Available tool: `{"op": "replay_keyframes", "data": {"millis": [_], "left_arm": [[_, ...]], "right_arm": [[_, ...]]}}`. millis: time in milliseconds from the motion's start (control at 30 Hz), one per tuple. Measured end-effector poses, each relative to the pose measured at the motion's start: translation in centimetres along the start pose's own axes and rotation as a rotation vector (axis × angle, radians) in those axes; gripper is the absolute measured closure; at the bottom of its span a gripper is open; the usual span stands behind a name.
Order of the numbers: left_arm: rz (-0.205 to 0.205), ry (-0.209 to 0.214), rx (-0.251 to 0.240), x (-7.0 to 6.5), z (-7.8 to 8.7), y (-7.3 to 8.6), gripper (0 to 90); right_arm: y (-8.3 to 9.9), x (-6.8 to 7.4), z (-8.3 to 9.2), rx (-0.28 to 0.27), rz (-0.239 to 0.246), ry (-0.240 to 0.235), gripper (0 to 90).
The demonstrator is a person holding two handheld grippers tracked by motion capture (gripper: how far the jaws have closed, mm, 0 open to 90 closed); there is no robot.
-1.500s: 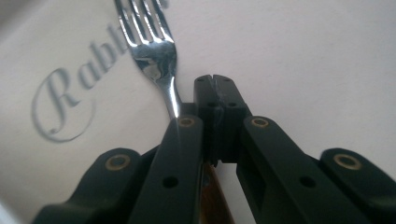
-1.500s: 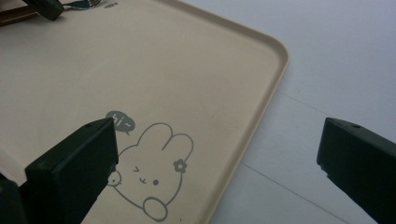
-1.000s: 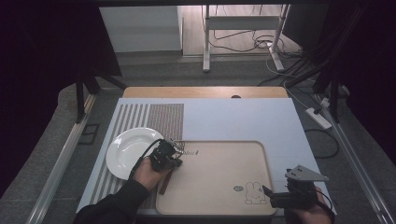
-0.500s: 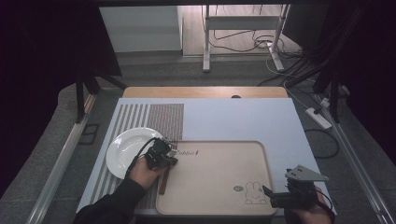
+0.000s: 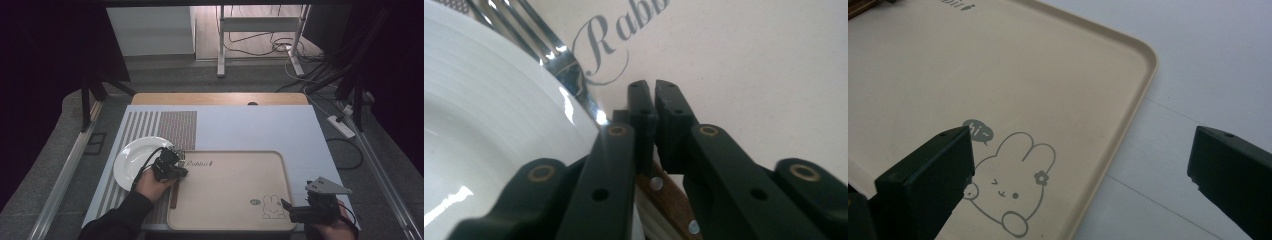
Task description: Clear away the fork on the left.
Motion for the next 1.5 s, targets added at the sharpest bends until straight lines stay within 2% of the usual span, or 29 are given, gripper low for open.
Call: {"op": "replay_keyframes", "data": {"millis": [233,300,433,700,900,1167,1400,1500], "left_arm": [[-0.02,0.007,-0.043,-0.4,0.7,-0.3,72.4],[-0.039,0.019,-0.061,-0.7,1.0,-0.4,70.7],[-0.064,-0.011,-0.072,-0.9,1.4,-0.4,65.1],[-0.086,-0.052,-0.112,-1.0,2.2,-0.5,52.9],[-0.079,-0.052,-0.132,-0.9,2.6,-0.3,45.5],[-0.073,-0.05,-0.167,-0.4,3.1,0.3,25.3],[-0.054,-0.014,-0.179,-0.2,3.6,0.8,9.0],[-0.069,0.001,-0.167,-0.2,3.6,1.2,1.8]], "right_arm": [[0.0,0.0,0.0,0.001,0.0,0.0,0.0],[0.0,0.0,0.0,0.001,0.0,0.001,0.0],[0.0,0.0,0.0,0.001,0.0,0.001,0.0],[0.0,0.0,0.0,0.004,-0.001,0.0,0.0],[0.0,0.0,0.0,0.004,-0.002,-0.001,0.0],[0.0,0.0,0.0,0.005,-0.001,-0.002,0.0],[0.0,0.0,0.0,0.005,0.0,-0.002,0.0],[0.0,0.0,-0.1,0.006,-0.002,-0.002,0.0]]}}
Point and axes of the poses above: each handheld gripper's, and its own axes: z roughly backward along the jaws, y roughly out of its underside, x roughly to its left, the point moved 8 cm from there along -z, roughly forward along the jaws, and after that the axes turned 8 degrees about x, right-handed, at the moved point
